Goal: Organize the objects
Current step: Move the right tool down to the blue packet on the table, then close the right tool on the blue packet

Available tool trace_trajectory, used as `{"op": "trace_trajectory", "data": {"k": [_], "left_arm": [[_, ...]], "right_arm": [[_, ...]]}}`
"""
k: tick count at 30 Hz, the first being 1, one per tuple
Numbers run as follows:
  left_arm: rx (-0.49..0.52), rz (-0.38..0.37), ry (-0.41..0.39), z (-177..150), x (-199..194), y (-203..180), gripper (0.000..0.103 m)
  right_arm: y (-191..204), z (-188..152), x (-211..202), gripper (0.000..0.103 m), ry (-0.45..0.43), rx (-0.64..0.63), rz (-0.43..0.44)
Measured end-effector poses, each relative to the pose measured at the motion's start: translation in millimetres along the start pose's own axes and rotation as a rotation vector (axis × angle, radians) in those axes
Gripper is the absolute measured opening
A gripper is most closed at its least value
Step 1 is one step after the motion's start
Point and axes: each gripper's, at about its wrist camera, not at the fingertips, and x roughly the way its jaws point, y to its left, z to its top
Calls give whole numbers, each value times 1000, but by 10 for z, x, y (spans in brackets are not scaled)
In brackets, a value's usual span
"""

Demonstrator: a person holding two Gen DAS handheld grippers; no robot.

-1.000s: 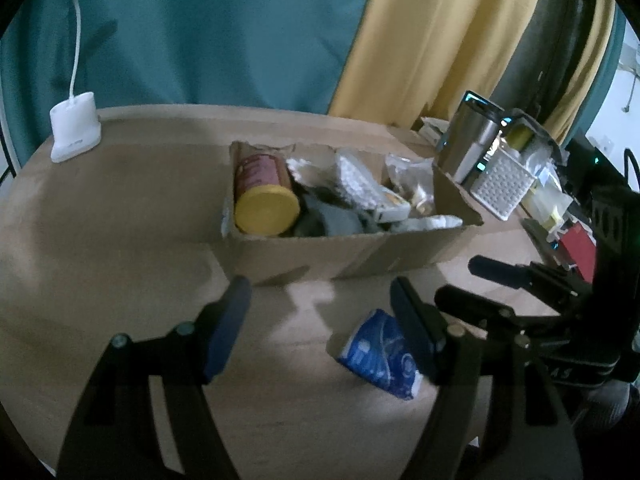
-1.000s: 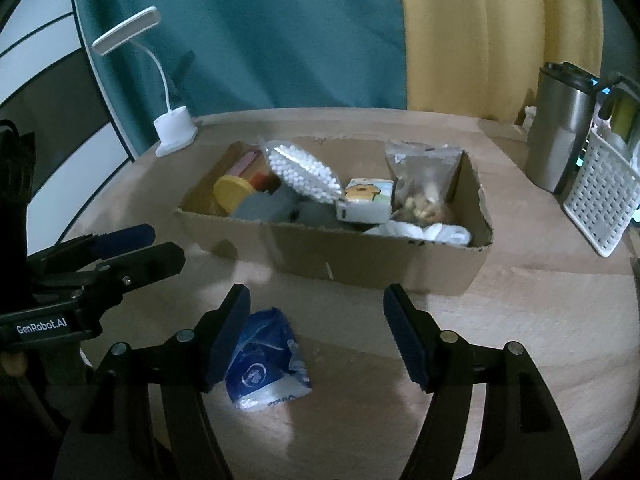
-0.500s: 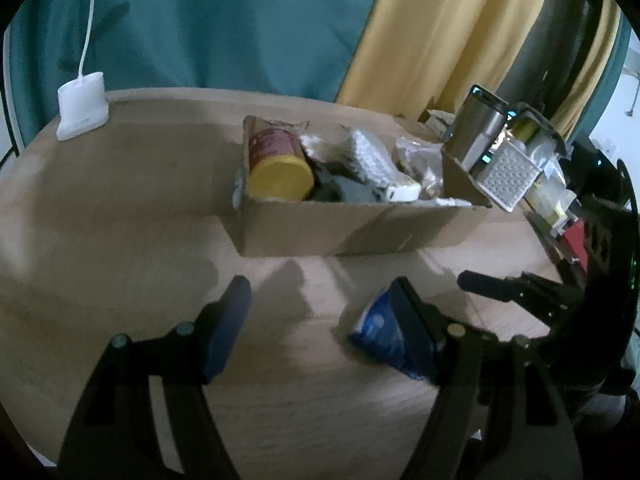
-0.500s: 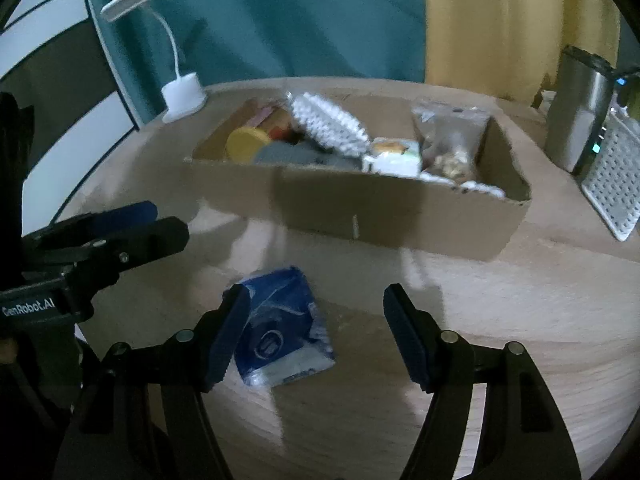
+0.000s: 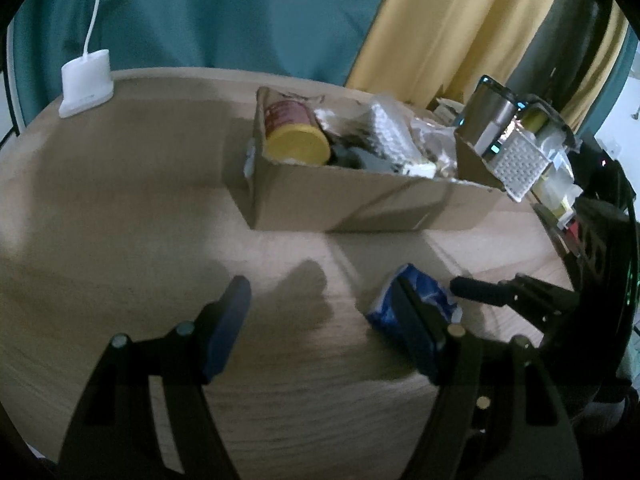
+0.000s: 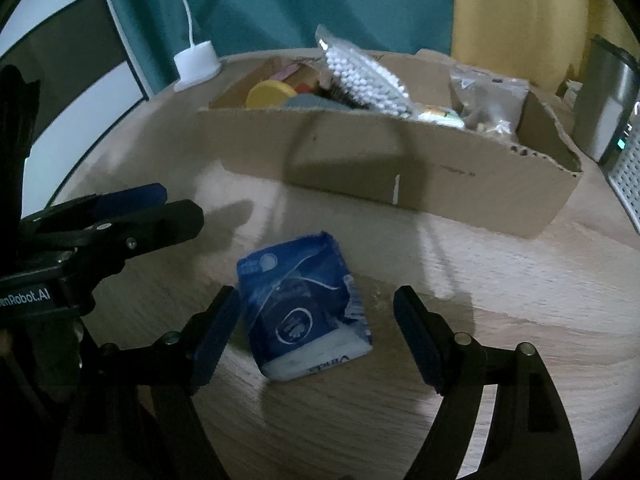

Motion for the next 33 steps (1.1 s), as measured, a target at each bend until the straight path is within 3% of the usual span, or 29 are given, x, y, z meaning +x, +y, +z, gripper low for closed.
{"op": "trace_trajectory", "data": {"k": [8, 9, 11, 14, 33], "left_arm": [[-4, -1, 6, 12, 37, 35, 74], [-4, -1, 6, 12, 41, 39, 74], [-5, -3, 9, 12, 49, 49, 74], [-4, -4, 7, 16, 41, 58, 73], [-9, 4, -42, 172, -107, 116, 74]], "right_arm": [[44, 34, 54, 80, 15, -12, -2], [49, 32, 51, 78, 14, -17, -10], [58, 30, 47, 62, 10, -31, -26], [49, 38, 44, 58, 12, -32, -24], [127, 199, -243, 56, -80, -41, -20]]}}
